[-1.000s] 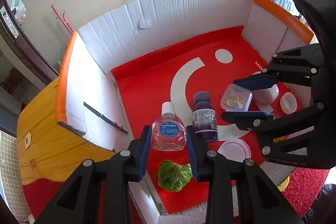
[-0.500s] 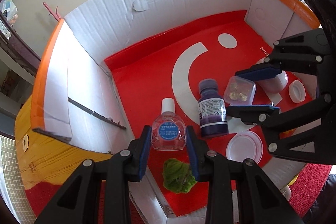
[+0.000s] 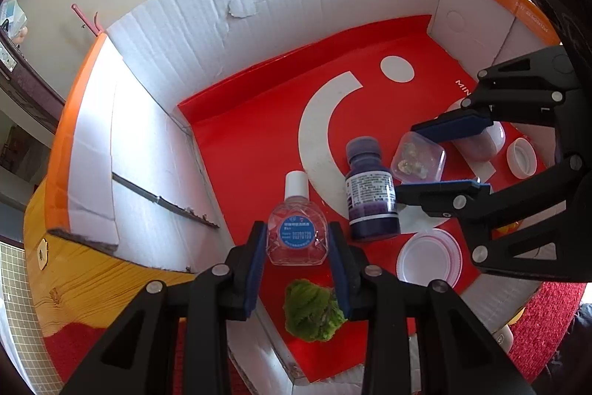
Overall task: Organize objects
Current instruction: 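Lower the eye-drop bottle and coin box onto the box floor with both tools, then open both tools to release the eye-drop bottle and coin box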
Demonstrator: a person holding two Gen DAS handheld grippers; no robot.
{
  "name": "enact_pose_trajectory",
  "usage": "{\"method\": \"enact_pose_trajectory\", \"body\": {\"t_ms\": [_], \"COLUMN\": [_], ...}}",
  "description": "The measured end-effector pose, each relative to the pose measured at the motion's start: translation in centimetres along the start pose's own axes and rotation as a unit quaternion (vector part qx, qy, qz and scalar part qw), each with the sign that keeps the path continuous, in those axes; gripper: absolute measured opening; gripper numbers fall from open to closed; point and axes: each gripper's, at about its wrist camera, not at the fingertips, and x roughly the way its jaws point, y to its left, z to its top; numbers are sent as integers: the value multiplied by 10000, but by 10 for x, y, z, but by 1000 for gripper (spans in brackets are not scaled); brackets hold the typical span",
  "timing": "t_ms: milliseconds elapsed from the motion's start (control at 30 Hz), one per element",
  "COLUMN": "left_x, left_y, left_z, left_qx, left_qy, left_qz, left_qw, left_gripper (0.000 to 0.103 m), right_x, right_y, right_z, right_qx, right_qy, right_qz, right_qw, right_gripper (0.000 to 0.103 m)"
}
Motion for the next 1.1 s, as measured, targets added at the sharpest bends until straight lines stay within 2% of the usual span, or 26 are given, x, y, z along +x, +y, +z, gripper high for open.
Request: {"method": "enact_pose_trajectory", "body": {"t_ms": [867,900,1100], "left_x": [-18,-20,-29], "left_y": [-5,-4,-5], "left_z": [-9,-10,-14], "left_qx": [-17,-15,-47], "left_qy": [40,36,7], "left_qz": [-42,-36,-40], "left_qw": [10000,10000,10000], "left_gripper": [35,35,37], "right_x": [-10,-11,-7], "right_y": [-21,-13,-9], "right_z": [20,11,8], "right_qx": [-116,-123,-135], "right_qy": [57,54,73], "right_qz": [132,129,119], "right_qw": [9998,9998,9998], "right_gripper": [44,44,44]}}
